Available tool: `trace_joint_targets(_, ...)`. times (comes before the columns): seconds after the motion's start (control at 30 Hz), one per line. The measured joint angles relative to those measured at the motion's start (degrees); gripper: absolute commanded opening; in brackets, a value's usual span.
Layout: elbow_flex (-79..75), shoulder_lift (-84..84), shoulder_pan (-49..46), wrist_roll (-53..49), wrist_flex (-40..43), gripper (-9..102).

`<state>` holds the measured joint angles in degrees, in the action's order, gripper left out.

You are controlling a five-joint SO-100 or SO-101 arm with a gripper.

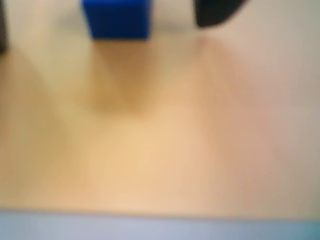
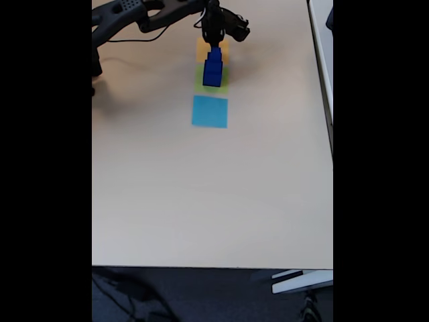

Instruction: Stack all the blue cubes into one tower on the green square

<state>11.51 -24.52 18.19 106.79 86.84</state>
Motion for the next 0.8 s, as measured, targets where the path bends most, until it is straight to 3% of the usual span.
trace_joint_targets(0.47, -0.18, 0.09, -0.79, -0.18, 0.88, 0)
trace_joint_targets(0.8, -1.58, 0.70, -0.70, -0.18, 2.29, 0)
